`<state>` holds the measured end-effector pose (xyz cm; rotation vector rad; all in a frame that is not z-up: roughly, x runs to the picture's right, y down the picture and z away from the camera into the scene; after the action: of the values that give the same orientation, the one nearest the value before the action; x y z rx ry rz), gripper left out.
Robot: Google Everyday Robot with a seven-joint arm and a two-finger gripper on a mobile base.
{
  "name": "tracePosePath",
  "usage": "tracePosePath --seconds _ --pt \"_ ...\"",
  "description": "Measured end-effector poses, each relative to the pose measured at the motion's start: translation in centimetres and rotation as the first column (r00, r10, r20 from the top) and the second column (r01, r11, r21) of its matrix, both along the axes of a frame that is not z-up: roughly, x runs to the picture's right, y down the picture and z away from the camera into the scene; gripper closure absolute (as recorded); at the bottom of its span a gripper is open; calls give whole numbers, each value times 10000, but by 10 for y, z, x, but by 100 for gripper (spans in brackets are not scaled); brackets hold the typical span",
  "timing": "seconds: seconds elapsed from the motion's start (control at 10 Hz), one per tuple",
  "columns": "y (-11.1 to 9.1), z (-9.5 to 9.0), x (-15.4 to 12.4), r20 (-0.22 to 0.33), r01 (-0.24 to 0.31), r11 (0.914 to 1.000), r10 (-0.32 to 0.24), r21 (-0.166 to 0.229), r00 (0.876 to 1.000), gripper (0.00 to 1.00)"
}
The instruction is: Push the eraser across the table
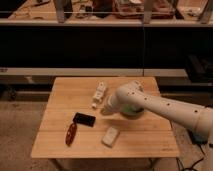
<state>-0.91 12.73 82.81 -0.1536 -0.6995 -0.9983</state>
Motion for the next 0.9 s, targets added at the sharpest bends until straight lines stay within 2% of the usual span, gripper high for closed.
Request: tracePosePath --seconds 0.4,0.9 --pt "21 13 -5 -568 572 9966 -538 587 9969 100" --pt "45 17 -40 -644 659 9959 -618 625 9960 100"
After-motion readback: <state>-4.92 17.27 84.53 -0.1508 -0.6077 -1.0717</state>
